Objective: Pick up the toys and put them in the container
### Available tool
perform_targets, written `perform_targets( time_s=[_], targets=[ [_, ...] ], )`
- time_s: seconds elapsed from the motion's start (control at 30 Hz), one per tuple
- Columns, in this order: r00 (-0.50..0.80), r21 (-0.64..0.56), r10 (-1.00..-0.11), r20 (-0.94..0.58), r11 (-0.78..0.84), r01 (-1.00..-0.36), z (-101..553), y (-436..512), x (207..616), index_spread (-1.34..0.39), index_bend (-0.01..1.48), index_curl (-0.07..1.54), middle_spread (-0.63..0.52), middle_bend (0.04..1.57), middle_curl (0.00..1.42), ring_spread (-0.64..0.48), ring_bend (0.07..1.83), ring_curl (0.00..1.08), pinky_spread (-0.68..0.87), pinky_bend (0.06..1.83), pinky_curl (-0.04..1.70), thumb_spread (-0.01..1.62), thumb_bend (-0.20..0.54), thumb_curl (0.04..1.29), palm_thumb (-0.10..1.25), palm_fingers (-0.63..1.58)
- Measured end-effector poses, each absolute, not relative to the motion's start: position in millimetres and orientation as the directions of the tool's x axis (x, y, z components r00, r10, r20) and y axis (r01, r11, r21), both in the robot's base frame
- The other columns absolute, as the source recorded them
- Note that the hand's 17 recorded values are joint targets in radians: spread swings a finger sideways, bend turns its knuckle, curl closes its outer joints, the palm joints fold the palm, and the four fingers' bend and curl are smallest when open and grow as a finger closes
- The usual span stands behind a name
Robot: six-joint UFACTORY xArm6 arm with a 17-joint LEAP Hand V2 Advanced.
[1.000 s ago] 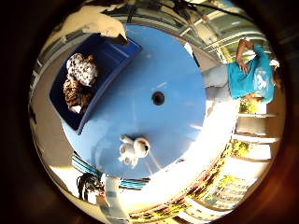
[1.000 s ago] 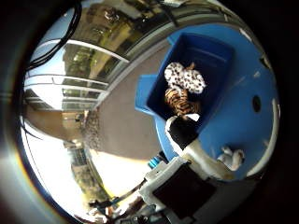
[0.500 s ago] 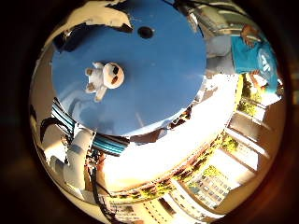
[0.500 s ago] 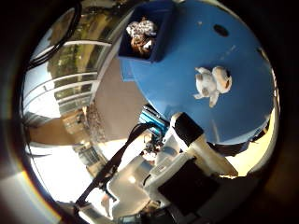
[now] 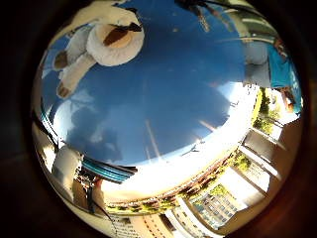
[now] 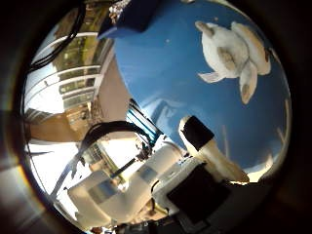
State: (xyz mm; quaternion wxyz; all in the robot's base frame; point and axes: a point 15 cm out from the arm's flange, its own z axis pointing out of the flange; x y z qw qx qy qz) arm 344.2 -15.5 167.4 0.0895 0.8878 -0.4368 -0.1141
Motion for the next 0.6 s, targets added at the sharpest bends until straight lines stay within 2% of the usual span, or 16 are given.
perform_targets(
  time_s=[0.13, 0.33, 0.4, 0.47, 0.5, 0.57, 0.6],
  targets=[
    [0.584, 0.299, -0.798, -0.145, -0.598, -0.743, 140.1, -9.4, 347.6, -0.28, 0.18, 0.29, 0.03, 0.17, 0.32, 0.24, 0.34, 0.30, 0.44, 0.62, 0.26, 1.10, -0.029, 0.36, 0.61, 0.08],
    [0.584, 0.311, -0.809, -0.071, -0.574, -0.757, 126.9, -20.1, 379.2, -0.23, 0.20, 0.30, 0.03, 0.19, 0.32, 0.23, 0.34, 0.30, 0.40, 0.52, 0.22, 1.09, -0.022, 0.37, 0.64, 0.12],
    [0.585, 0.311, -0.809, -0.057, -0.571, -0.760, 127.7, -21.4, 384.5, -0.19, 0.21, 0.31, 0.00, 0.22, 0.34, 0.22, 0.37, 0.30, 0.38, 0.48, 0.20, 1.09, -0.015, 0.37, 0.68, 0.26],
    [0.586, 0.302, -0.809, -0.050, -0.572, -0.763, 129.1, -20.7, 388.1, -0.22, 0.20, 0.32, -0.06, 0.35, 0.38, 0.20, 0.50, 0.33, 0.35, 0.49, 0.19, 1.08, -0.009, 0.39, 0.73, 0.64],
    [0.588, 0.290, -0.808, -0.043, -0.573, -0.766, 129.9, -20.3, 391.9, -0.23, 0.17, 0.30, -0.08, 0.39, 0.39, 0.19, 0.54, 0.33, 0.35, 0.50, 0.18, 1.08, -0.008, 0.39, 0.74, 0.72],
    [0.594, 0.246, -0.805, -0.018, -0.579, -0.778, 132.5, -18.5, 404.3, -0.29, 0.10, 0.26, -0.11, 0.55, 0.47, 0.16, 0.81, 0.42, 0.35, 0.58, 0.19, 1.07, -0.003, 0.41, 0.80, 0.99],
    [0.596, 0.217, -0.803, -0.001, -0.582, -0.784, 135.8, -17.4, 411.8, -0.31, 0.09, 0.25, -0.12, 0.58, 0.49, 0.14, 0.86, 0.44, 0.35, 0.60, 0.20, 1.06, -0.003, 0.42, 0.81, 1.02]
  ],
)
